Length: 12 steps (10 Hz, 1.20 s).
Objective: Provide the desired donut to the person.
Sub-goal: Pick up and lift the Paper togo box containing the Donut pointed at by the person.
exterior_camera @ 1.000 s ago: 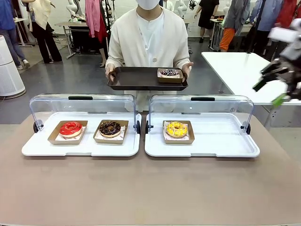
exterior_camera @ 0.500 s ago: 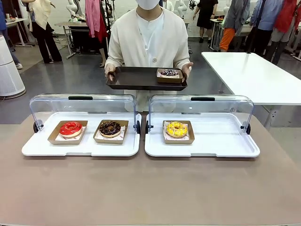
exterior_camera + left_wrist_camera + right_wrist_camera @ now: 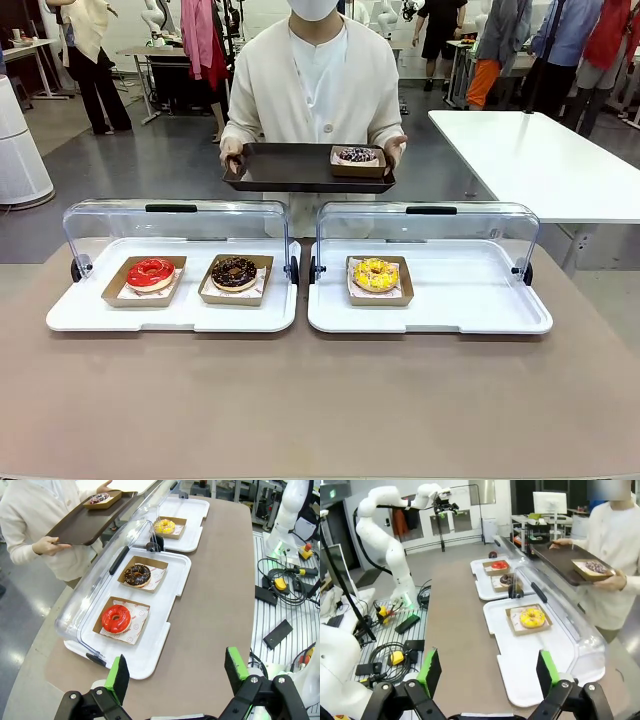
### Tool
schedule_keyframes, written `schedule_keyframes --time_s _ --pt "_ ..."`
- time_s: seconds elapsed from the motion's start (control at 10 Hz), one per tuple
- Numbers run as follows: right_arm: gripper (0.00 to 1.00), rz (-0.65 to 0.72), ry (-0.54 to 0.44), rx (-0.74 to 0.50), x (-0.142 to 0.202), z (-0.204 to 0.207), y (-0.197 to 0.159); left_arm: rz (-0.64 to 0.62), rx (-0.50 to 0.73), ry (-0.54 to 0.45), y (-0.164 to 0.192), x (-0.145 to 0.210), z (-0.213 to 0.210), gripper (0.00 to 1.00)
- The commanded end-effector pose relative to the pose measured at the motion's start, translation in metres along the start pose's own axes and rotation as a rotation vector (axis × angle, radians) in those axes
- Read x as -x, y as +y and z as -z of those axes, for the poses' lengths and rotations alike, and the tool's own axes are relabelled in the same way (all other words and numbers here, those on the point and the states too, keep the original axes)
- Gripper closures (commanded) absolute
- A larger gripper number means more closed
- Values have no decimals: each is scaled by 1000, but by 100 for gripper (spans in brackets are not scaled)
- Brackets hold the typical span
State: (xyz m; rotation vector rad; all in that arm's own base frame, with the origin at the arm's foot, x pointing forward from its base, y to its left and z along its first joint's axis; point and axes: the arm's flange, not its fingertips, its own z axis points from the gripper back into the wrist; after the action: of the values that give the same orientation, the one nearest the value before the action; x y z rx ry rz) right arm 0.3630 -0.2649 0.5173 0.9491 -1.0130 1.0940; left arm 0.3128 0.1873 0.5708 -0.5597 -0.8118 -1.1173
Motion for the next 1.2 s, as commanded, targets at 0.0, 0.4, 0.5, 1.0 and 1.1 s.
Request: schedule_keyframes --time_s 0.0,0.4,0.5,1.0,1.1 --pt "0 48 0 12 -3 -5 -10 10 -3 -11 0 -1 1 0" --pt "0 53 171 27 5 4 -11 10 -3 -11 0 -1 1 0" --pt "0 45 180 28 5 5 -10 10 -3 -11 0 -1 1 0" --pt "0 40 206 32 3 1 -14 10 -3 -11 0 -1 1 0" --pt "0 40 206 32 3 1 -14 10 -3 -11 0 -1 1 0"
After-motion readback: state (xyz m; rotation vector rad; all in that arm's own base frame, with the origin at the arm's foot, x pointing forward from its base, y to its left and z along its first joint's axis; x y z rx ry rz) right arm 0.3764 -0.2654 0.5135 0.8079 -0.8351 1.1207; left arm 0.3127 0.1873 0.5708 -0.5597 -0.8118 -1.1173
